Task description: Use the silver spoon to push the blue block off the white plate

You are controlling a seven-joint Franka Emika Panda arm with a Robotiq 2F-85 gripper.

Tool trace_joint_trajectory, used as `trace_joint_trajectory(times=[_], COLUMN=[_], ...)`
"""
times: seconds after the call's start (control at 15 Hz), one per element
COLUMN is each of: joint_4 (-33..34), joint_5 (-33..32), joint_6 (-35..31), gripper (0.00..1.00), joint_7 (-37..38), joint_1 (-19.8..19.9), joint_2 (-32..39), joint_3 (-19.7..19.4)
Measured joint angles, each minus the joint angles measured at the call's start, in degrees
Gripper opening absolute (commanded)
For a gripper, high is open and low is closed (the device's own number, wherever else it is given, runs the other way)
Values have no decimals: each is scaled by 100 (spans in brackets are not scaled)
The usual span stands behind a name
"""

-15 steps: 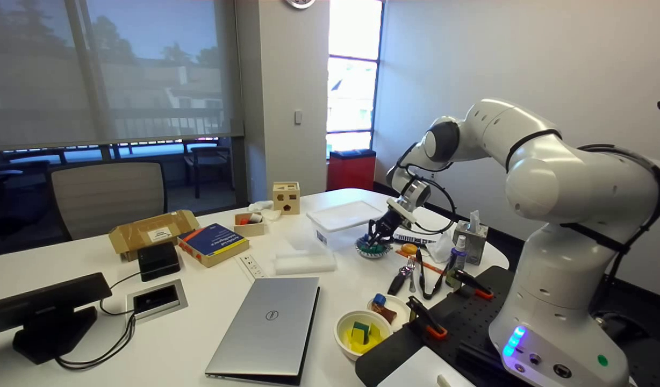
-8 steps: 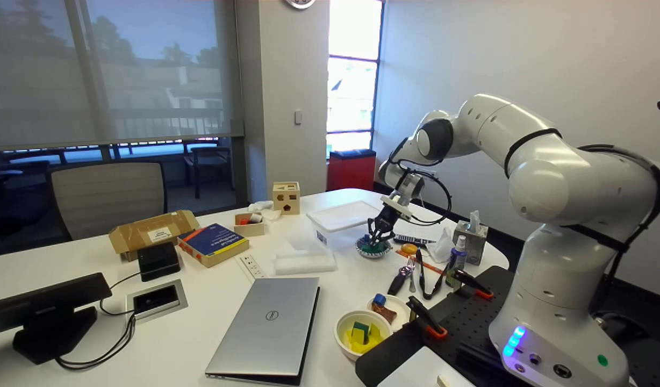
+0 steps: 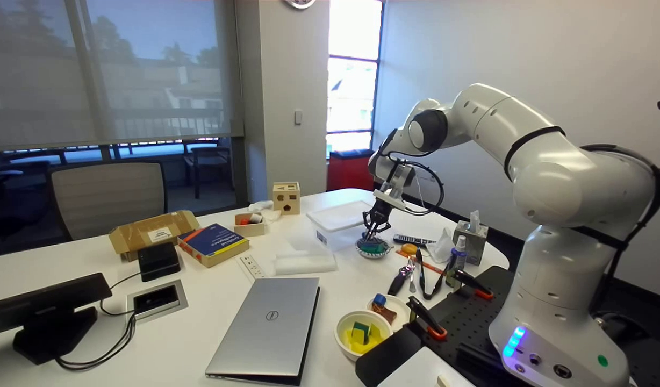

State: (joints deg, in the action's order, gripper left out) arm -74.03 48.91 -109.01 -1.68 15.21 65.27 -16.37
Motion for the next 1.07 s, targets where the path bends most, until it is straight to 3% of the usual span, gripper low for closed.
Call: trace_joint_trajectory(times=[0.2, 0.6, 1.07], joint_4=[-346, -984, -1359], joint_5=[-38, -147, 13], joint_6=[-30, 45, 1314], gripper=[2, 2, 2], joint_7=[-238, -631, -1554], joint_1=[-37, 478, 1209], joint_2=[-391, -957, -1074], joint_3=[78, 808, 1222])
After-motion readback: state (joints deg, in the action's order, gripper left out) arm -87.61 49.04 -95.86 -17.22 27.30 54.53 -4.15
